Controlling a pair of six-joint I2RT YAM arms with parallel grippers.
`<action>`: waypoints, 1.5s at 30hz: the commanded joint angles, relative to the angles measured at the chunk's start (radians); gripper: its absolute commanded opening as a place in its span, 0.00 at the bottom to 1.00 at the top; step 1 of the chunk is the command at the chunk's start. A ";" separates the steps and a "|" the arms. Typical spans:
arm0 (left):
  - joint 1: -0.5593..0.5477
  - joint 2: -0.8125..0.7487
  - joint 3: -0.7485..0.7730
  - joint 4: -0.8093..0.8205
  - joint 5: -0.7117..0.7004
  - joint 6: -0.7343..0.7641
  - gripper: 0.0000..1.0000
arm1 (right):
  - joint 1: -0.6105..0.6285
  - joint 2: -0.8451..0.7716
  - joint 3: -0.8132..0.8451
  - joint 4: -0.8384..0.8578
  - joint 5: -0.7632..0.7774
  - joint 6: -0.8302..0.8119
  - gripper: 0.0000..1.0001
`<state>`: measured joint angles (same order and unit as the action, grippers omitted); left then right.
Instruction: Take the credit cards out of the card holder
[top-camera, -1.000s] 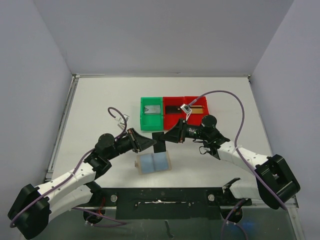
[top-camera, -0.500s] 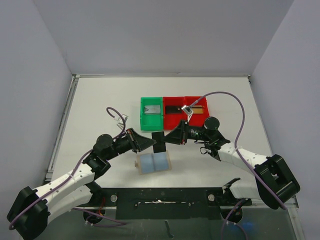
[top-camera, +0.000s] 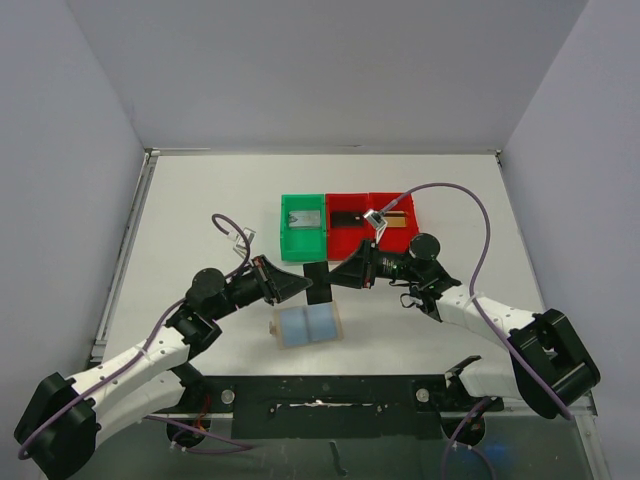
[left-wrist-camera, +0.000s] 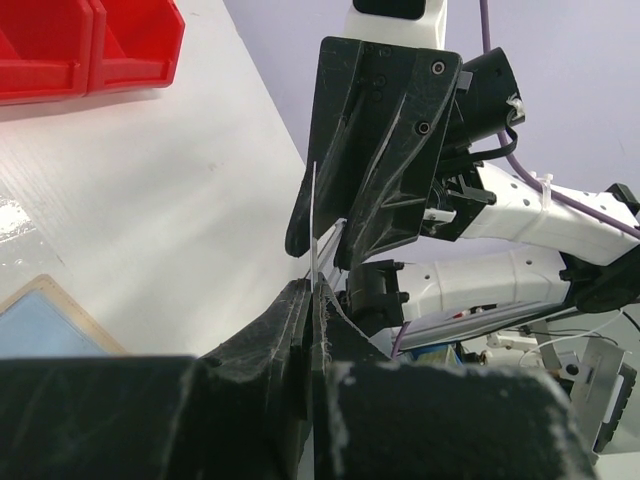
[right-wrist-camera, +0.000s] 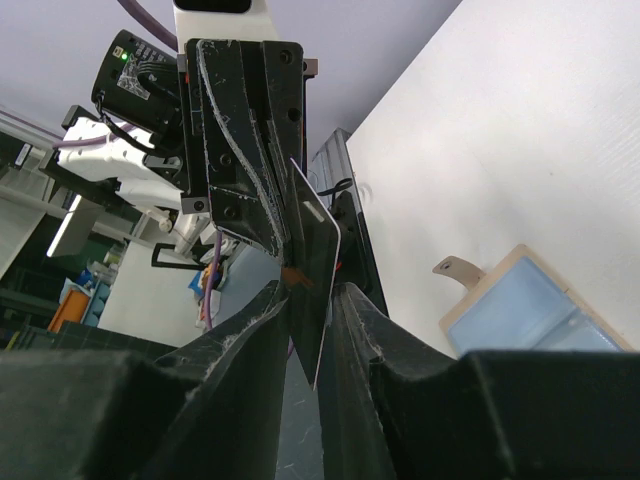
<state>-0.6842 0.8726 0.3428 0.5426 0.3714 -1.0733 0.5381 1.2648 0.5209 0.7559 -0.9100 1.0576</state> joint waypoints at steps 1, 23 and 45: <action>0.008 0.004 0.038 0.101 0.006 -0.005 0.00 | 0.002 -0.010 0.002 0.064 -0.009 -0.004 0.26; 0.008 -0.014 0.131 -0.169 -0.070 0.093 0.47 | -0.006 -0.035 0.070 -0.142 0.061 -0.095 0.00; 0.331 -0.041 0.376 -0.909 -0.343 0.519 0.81 | 0.061 -0.205 0.181 -0.589 1.054 -1.265 0.00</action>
<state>-0.5743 0.8139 0.6846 -0.2970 -0.0345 -0.6415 0.5945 0.9737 0.6056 0.1684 -0.0845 0.1955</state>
